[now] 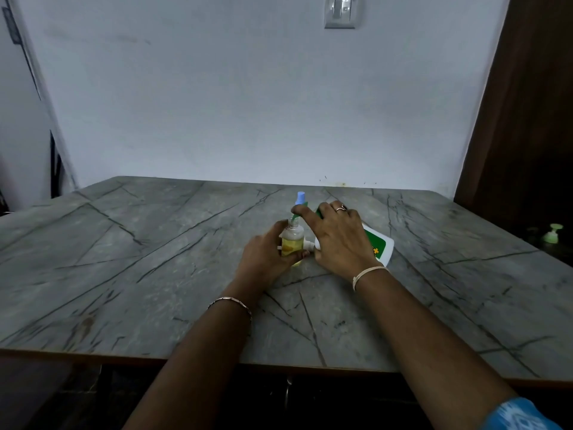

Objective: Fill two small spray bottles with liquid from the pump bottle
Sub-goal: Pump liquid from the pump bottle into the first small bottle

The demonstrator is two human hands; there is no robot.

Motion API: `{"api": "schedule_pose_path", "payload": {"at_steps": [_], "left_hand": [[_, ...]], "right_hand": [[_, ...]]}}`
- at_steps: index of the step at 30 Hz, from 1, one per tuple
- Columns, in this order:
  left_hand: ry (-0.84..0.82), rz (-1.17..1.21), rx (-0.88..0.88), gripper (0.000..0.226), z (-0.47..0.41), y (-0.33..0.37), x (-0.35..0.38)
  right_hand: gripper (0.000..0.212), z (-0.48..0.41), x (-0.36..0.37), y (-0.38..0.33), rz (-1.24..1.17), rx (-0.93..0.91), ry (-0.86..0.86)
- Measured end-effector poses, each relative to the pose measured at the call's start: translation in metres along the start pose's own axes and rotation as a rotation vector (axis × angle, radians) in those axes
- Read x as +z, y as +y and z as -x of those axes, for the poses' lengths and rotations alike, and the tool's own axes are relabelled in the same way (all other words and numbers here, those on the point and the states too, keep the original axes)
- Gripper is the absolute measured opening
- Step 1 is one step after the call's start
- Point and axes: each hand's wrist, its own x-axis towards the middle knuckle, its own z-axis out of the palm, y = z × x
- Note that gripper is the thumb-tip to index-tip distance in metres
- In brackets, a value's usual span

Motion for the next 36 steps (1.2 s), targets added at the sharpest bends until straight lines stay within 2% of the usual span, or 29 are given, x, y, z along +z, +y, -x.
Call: {"api": "schedule_pose_path", "payload": {"at_steps": [5, 19, 26, 36], "left_hand": [[0.009, -0.028, 0.007, 0.078, 0.0001, 0.0007, -0.0001], [0.010, -0.045, 0.007, 0.080, 0.0017, 0.0021, -0.0014], [0.017, -0.028, 0.016, 0.077, 0.0023, 0.0037, -0.0024], [0.022, -0.068, 0.022, 0.077, 0.0009, 0.0025, -0.0008]], "right_hand": [[0.087, 0.0035, -0.0005, 0.0027, 0.046, -0.032, 0.008], [0.075, -0.0018, 0.0040, -0.0037, 0.044, -0.006, 0.031], [0.082, 0.0031, 0.0043, 0.0020, 0.081, -0.025, 0.015], [0.077, -0.0028, 0.0055, -0.0029, 0.019, 0.001, 0.039]]}}
